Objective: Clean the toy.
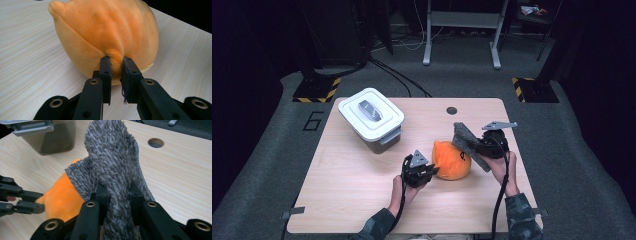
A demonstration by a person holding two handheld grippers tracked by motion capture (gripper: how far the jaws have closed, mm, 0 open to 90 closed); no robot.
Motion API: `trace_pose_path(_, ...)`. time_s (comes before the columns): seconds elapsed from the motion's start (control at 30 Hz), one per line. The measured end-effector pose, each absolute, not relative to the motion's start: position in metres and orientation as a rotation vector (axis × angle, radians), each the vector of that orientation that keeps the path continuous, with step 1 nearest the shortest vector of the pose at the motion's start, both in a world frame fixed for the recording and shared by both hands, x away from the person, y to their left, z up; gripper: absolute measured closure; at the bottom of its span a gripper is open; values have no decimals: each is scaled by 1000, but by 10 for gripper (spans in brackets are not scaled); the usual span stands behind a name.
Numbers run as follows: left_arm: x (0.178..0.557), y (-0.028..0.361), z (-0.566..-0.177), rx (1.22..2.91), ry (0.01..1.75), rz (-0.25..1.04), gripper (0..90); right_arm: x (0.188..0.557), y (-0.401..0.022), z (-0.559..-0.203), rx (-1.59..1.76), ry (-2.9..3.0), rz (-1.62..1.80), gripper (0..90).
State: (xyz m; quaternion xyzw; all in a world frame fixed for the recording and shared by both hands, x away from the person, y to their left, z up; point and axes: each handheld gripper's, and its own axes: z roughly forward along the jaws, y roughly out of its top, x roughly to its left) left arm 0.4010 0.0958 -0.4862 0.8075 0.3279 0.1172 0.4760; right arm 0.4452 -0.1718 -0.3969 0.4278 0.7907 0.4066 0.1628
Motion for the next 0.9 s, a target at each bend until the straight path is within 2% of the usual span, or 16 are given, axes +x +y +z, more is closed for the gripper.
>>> trace_pose_path(0.57,401,93,-486,1986,772,299,797,465,-89,-400,1027,2417,1007,748)
trace_pose_path(0.9,402,94,-488,1996,775,291,802,467,-81,-408,972,2408,887,749)
